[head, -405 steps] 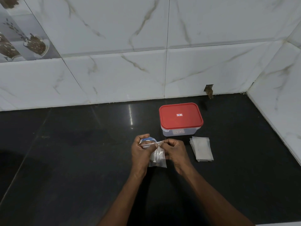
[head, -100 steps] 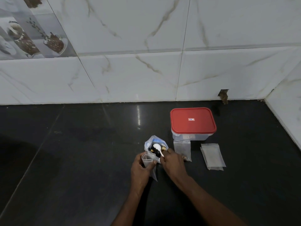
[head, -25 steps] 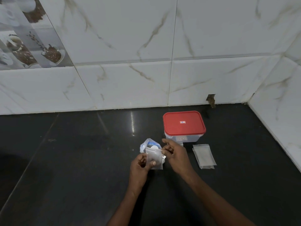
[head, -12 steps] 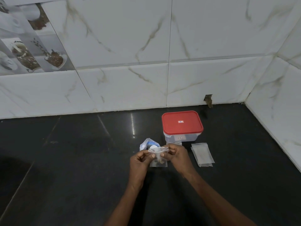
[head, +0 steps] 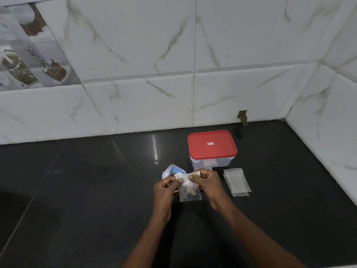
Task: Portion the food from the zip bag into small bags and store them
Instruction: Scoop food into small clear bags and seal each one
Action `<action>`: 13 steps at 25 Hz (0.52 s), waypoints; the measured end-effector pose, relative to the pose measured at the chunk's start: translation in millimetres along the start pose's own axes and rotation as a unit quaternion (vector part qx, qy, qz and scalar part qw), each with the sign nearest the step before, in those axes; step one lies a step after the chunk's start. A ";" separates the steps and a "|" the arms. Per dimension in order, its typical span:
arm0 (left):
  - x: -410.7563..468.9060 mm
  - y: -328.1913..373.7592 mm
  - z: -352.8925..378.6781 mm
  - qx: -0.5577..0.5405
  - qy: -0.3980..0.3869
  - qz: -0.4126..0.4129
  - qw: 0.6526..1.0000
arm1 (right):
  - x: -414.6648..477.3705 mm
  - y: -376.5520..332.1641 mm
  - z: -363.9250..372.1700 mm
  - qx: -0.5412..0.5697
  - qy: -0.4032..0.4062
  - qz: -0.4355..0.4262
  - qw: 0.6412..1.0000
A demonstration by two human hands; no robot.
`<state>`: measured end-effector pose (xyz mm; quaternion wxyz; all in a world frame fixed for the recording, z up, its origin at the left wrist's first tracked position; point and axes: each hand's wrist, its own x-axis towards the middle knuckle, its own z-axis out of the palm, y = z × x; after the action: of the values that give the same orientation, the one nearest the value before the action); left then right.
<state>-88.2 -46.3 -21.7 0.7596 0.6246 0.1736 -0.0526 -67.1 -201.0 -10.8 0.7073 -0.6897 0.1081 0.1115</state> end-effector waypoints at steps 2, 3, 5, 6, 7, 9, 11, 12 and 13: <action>0.0 6.1 1.0 -0.009 0.004 0.000 1.000 | 2.5 -1.0 -0.8 -0.017 0.005 0.011 1.000; 0.5 7.9 1.3 -0.007 0.004 0.003 1.000 | 3.3 -1.6 -0.8 -0.020 0.005 0.016 1.000; 2.8 8.9 2.6 -0.001 0.004 0.001 1.000 | 4.3 -3.6 -0.5 -0.016 0.000 0.022 1.000; 4.7 8.3 3.3 0.003 0.005 -0.004 1.000 | 4.7 -3.9 -0.3 -0.014 -0.005 0.023 1.000; 6.7 7.2 3.8 0.010 0.005 -0.012 1.000 | 5.4 -4.4 0.0 -0.013 -0.009 0.023 1.000; 10.7 4.5 5.5 0.029 -0.005 -0.026 0.999 | 7.5 -5.5 -0.2 -0.017 -0.013 0.027 0.999; 14.6 3.7 6.9 0.053 -0.024 -0.033 0.998 | 10.5 -6.4 -2.2 -0.025 -0.017 0.034 0.999; 16.2 4.1 7.6 0.060 -0.031 -0.035 0.997 | 11.1 -6.8 -3.1 -0.026 -0.019 0.034 0.999; 17.1 5.1 9.0 0.067 -0.034 -0.037 0.997 | 11.6 -7.0 -3.7 -0.024 -0.018 0.037 0.999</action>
<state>-68.9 -51.6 -21.1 0.7193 0.6649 0.1663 -0.1133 -53.8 -204.8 -7.8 0.6880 -0.6997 0.1176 0.1525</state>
